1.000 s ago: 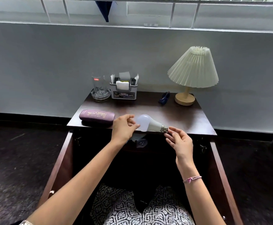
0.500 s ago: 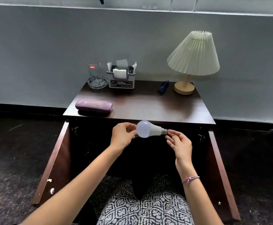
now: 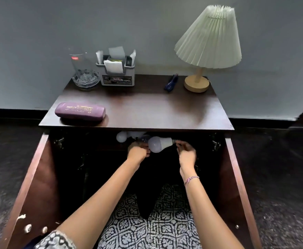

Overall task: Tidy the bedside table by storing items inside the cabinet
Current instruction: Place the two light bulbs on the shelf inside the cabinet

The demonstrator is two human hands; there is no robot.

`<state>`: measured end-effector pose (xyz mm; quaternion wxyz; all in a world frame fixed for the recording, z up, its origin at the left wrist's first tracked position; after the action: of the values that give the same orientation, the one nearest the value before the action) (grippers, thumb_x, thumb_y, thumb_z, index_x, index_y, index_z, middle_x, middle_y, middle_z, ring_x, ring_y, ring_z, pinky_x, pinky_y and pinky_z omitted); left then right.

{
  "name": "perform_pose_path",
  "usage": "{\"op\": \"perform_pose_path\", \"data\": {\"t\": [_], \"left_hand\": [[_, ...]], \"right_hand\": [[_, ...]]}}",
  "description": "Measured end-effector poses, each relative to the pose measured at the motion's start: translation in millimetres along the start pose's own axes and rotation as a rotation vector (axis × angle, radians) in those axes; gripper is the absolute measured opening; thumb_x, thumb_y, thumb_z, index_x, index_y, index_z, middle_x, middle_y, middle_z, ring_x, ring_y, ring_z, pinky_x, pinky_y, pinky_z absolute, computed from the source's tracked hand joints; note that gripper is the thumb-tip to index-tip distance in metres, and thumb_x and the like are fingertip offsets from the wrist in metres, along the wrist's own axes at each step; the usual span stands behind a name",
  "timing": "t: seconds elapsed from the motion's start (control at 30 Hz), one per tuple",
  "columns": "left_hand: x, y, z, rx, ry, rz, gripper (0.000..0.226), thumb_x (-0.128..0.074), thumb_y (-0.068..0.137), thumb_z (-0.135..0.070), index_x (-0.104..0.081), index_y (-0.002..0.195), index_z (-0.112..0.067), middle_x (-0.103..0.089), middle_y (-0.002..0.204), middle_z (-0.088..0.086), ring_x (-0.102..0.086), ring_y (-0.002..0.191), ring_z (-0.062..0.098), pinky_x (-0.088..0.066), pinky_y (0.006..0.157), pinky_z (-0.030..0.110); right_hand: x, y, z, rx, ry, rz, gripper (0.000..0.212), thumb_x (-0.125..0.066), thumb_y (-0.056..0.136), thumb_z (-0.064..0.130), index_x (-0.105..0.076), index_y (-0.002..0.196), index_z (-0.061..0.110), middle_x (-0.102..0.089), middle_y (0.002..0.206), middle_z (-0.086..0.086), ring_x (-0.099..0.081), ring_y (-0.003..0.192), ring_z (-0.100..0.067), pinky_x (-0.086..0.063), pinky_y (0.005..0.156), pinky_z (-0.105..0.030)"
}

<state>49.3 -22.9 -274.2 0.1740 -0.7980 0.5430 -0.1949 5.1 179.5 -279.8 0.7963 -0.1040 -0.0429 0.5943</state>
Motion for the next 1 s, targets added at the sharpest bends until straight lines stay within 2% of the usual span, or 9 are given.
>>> {"op": "perform_pose_path", "data": {"t": [0.13, 0.2, 0.27, 0.33, 0.43, 0.57, 0.77, 0.9, 1.0], "left_hand": [[-16.5, 13.3, 5.0, 0.134, -0.051, 0.054, 0.031, -0.049, 0.092, 0.007, -0.050, 0.123, 0.012, -0.062, 0.102, 0.016, -0.055, 0.080, 0.023, -0.050, 0.076, 0.032], [-18.0, 18.4, 5.0, 0.132, -0.022, 0.052, 0.030, -0.050, 0.092, 0.005, -0.052, 0.121, 0.012, -0.062, 0.104, 0.018, -0.055, 0.084, 0.024, -0.051, 0.074, 0.031], [-18.9, 23.5, 4.9, 0.139, 0.000, 0.043, 0.025, -0.049, 0.093, 0.003, -0.055, 0.116, 0.012, -0.062, 0.110, 0.021, -0.056, 0.086, 0.025, -0.050, 0.081, 0.031], [-21.9, 27.1, 4.4, 0.147, 0.010, 0.048, 0.023, -0.048, 0.094, 0.002, -0.057, 0.114, 0.011, -0.061, 0.113, 0.023, -0.057, 0.079, 0.024, -0.051, 0.075, 0.028], [-24.8, 27.8, 3.9, 0.139, 0.034, 0.045, 0.017, -0.047, 0.095, 0.000, -0.062, 0.101, 0.005, -0.060, 0.099, 0.016, -0.056, 0.067, 0.016, -0.051, 0.064, 0.023], [-28.8, 24.4, 2.1, 0.087, 0.059, 0.053, 0.021, -0.049, 0.093, -0.003, -0.064, 0.107, 0.001, -0.061, 0.095, 0.010, -0.059, 0.088, 0.019, -0.053, 0.085, 0.031], [-40.1, 25.8, 1.0, 0.082, 0.112, 0.101, 0.021, -0.051, 0.093, -0.007, -0.065, 0.109, -0.003, -0.058, 0.075, -0.002, -0.057, 0.080, 0.016, -0.051, 0.088, 0.033], [-34.2, 29.9, -0.9, 0.039, 0.197, 0.063, 0.027, -0.048, 0.093, -0.005, -0.063, 0.115, -0.003, -0.067, 0.106, 0.011, -0.062, 0.103, 0.024, -0.051, 0.096, 0.037], [-29.7, 34.7, -1.2, 0.031, 0.208, 0.026, 0.030, -0.045, 0.094, -0.004, -0.060, 0.120, -0.004, -0.061, 0.124, 0.013, -0.059, 0.113, 0.027, -0.050, 0.097, 0.039]], "right_hand": [[-10.5, 23.6, -6.9, -0.029, -0.144, 0.037, 0.031, -0.043, 0.088, -0.013, -0.067, 0.081, 0.006, -0.068, 0.097, -0.011, -0.057, 0.096, -0.020, -0.043, 0.097, -0.035], [-16.4, 27.5, -7.1, -0.012, -0.218, 0.084, 0.029, -0.044, 0.088, -0.008, -0.068, 0.097, 0.006, -0.066, 0.104, -0.010, -0.057, 0.097, -0.016, -0.045, 0.091, -0.028], [-22.8, 30.1, -3.8, 0.008, -0.241, 0.116, 0.027, -0.045, 0.089, -0.005, -0.066, 0.101, 0.006, -0.064, 0.103, -0.009, -0.057, 0.095, -0.016, -0.042, 0.083, -0.024], [-30.2, 34.2, 0.6, 0.022, -0.268, 0.143, 0.023, -0.047, 0.089, -0.003, -0.064, 0.105, 0.002, -0.064, 0.105, -0.013, -0.056, 0.096, -0.018, -0.041, 0.082, -0.024], [-41.3, 39.3, 1.5, 0.018, -0.331, 0.218, 0.023, -0.054, 0.089, 0.002, -0.062, 0.111, 0.000, -0.064, 0.112, -0.016, -0.058, 0.102, -0.022, -0.042, 0.084, -0.026], [-46.0, 43.0, 0.5, 0.012, -0.422, 0.290, 0.026, -0.052, 0.093, 0.010, -0.060, 0.116, 0.001, -0.062, 0.118, -0.015, -0.056, 0.112, -0.025, -0.039, 0.087, -0.025], [-34.1, 47.9, -0.9, 0.035, -0.473, 0.245, 0.026, -0.044, 0.097, 0.011, -0.058, 0.117, 0.003, -0.062, 0.117, -0.017, -0.057, 0.108, -0.026, -0.040, 0.084, -0.027], [-17.0, 41.2, -9.1, -0.002, -0.302, 0.110, 0.027, -0.044, 0.098, 0.012, -0.055, 0.121, 0.003, -0.060, 0.118, -0.018, -0.058, 0.106, -0.026, -0.048, 0.094, -0.038], [-6.7, 26.5, -25.5, -0.046, -0.204, 0.087, 0.028, -0.050, 0.096, 0.012, -0.057, 0.121, 0.005, -0.060, 0.119, -0.017, -0.057, 0.099, -0.018, -0.050, 0.089, -0.033]]}}
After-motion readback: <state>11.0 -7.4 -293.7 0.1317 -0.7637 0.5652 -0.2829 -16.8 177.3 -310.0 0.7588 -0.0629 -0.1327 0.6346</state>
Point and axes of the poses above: each hand's wrist, its own y-axis towards the middle knuckle, its own x-axis out of the back of the hand, z = x × y, the point moved 8 cm from there along y, towards the middle knuckle
